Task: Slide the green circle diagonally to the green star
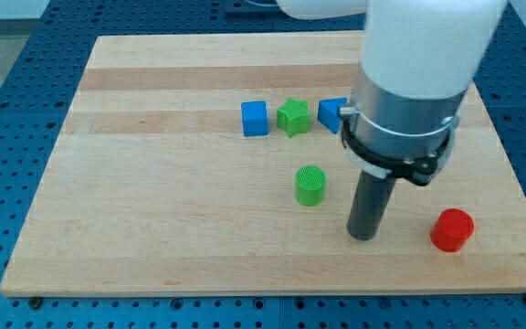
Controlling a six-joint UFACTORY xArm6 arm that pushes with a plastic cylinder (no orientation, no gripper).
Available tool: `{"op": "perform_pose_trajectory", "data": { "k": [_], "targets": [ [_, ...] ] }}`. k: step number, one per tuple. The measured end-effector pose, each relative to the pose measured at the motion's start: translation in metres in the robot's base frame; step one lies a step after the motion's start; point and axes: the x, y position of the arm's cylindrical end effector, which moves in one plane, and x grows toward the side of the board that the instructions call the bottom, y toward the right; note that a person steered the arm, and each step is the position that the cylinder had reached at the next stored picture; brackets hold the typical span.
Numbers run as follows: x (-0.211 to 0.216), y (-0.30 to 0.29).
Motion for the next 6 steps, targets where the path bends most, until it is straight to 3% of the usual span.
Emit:
{"op": "perform_pose_trajectory", "data": {
  "k": [2, 3, 6],
  "targets": [
    [-0.061, -0.012],
    [-0.066, -0.042],
    [-0.025, -0.067]
  ]
}}
